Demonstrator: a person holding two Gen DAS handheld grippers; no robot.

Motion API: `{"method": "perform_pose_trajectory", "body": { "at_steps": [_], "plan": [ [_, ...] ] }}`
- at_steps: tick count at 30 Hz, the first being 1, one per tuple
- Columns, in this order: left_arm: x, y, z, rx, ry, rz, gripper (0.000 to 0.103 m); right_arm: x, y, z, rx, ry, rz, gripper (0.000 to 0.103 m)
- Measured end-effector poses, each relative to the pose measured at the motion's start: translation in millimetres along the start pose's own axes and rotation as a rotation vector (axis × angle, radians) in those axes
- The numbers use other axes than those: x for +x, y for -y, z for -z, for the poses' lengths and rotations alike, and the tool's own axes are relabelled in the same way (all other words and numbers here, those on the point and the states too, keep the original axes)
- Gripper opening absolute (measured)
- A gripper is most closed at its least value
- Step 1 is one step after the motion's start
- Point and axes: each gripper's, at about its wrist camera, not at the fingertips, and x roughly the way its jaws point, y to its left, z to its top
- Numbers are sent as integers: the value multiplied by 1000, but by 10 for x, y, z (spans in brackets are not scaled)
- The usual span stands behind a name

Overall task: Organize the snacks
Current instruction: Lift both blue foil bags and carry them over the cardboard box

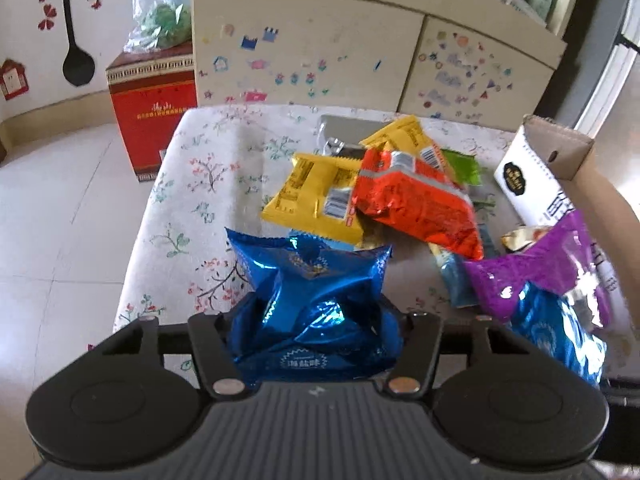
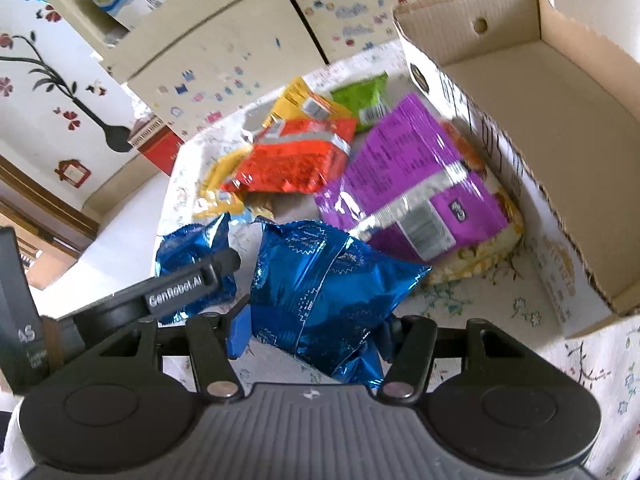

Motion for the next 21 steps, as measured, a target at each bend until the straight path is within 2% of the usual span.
{"method": "perform_pose_trajectory", "body": {
  "at_steps": [5,21],
  "plan": [
    [-211,79,-63,17,49,28,60,-139,-24,-62,-12,44,-29,65],
    [-586,549,-253,53,164,122,60,-620,204,-281,32,225,-38,65]
  ]
}}
